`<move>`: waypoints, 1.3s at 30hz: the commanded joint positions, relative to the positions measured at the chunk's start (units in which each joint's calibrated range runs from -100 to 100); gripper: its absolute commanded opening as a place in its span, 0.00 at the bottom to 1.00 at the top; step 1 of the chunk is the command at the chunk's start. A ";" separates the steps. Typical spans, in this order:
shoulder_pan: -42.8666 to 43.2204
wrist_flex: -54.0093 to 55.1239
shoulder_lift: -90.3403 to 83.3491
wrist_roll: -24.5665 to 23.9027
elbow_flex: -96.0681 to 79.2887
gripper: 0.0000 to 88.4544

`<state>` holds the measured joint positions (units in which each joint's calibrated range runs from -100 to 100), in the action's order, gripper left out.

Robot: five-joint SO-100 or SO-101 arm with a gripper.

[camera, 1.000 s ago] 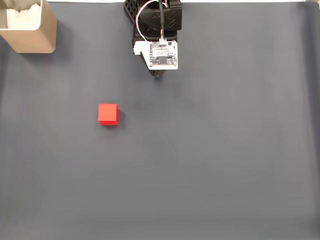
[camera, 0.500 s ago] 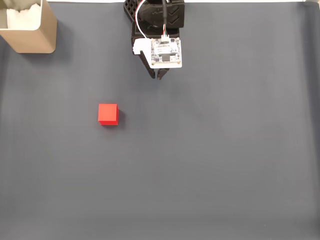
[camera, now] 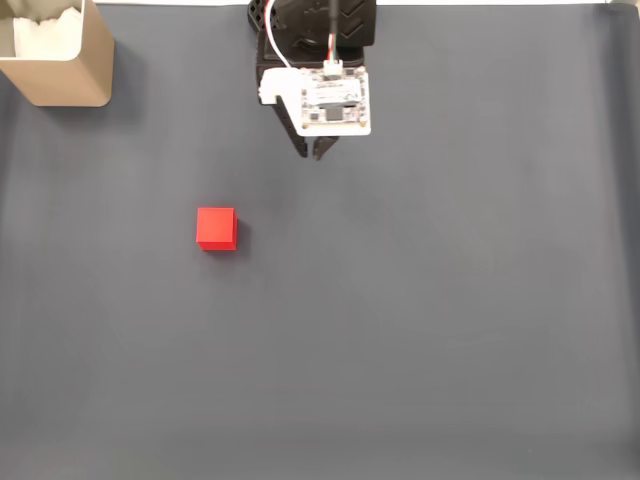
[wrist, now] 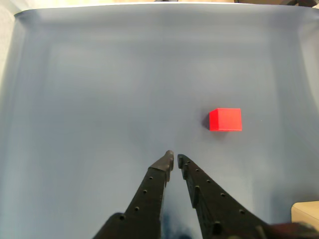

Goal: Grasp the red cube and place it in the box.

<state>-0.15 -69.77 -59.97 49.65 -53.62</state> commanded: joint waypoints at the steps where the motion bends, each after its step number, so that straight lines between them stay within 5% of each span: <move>1: -2.76 -1.62 2.08 0.78 6.26 0.00; 22: -20.16 -3.10 8.84 5.32 15.30 0.00; 39: -25.42 -1.46 13.00 7.96 17.94 0.01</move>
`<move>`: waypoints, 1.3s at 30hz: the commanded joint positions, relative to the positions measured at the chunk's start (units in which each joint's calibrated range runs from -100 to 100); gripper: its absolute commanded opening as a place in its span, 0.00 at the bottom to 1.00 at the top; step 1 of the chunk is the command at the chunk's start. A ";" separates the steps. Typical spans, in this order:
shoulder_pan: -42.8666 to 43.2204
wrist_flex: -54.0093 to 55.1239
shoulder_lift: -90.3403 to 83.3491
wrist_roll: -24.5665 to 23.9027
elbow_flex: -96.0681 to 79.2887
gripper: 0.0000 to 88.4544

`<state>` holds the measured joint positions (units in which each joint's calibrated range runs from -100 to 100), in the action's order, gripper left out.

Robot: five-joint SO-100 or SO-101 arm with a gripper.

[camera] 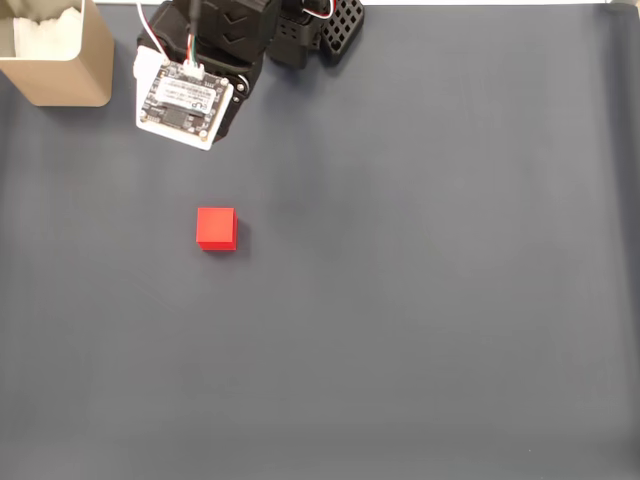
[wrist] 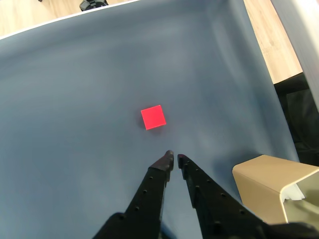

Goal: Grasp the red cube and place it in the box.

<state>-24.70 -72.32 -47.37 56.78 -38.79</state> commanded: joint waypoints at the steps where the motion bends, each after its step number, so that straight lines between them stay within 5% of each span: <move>1: -1.01 1.50 0.58 1.17 3.11 0.02; 39: -0.37 13.54 7.34 7.67 1.84 0.18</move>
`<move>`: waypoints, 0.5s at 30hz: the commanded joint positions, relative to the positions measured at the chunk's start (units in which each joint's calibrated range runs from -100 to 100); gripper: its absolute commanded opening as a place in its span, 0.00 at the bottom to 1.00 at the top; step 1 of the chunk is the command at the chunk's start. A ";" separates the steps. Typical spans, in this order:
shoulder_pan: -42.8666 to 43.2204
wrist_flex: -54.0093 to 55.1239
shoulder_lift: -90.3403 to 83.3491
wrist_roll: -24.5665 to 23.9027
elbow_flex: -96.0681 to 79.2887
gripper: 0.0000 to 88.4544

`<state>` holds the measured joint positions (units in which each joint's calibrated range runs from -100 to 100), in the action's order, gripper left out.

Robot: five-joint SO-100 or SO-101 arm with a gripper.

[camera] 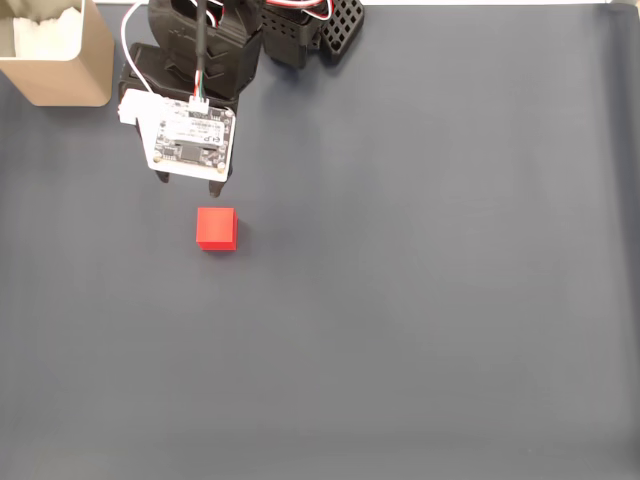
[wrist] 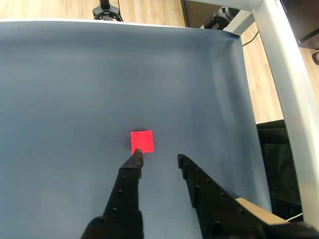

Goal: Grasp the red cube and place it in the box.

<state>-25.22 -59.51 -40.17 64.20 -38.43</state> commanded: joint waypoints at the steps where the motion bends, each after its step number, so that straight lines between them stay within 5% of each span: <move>1: 0.15 0.74 0.22 0.29 1.20 0.18; 15: 1.86 3.11 0.65 -0.54 -3.27 0.29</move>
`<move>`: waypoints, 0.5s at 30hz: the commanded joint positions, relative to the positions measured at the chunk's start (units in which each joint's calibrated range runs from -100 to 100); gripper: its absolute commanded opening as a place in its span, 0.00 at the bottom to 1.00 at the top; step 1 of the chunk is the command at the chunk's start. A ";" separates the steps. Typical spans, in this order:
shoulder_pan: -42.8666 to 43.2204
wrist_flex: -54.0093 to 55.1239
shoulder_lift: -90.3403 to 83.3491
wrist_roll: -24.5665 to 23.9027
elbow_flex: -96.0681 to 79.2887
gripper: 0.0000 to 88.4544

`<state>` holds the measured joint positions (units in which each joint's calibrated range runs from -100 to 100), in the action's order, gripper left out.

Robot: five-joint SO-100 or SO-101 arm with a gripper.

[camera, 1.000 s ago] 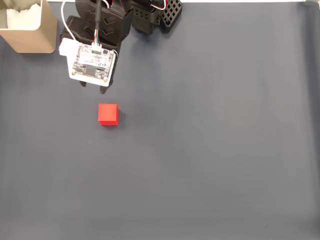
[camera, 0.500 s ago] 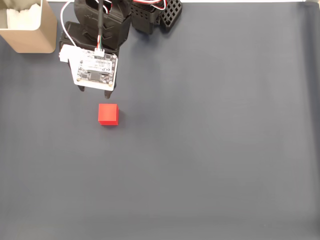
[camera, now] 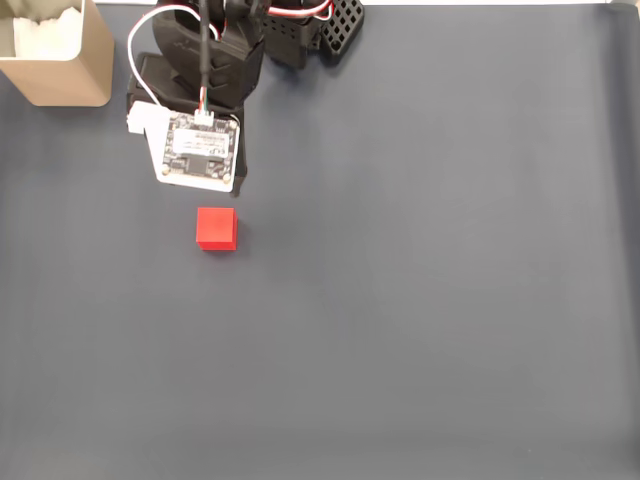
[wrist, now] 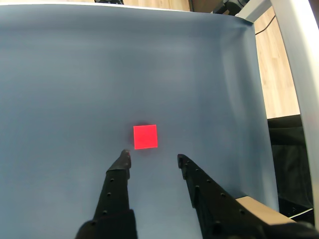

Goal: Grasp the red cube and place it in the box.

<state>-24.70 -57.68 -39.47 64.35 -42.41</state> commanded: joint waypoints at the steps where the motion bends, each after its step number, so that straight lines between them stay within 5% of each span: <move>1: 1.55 1.53 0.13 -0.78 0.53 0.30; 15: 2.47 6.78 2.12 -1.17 -1.39 0.37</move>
<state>-22.55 -52.35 -37.47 62.98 -45.12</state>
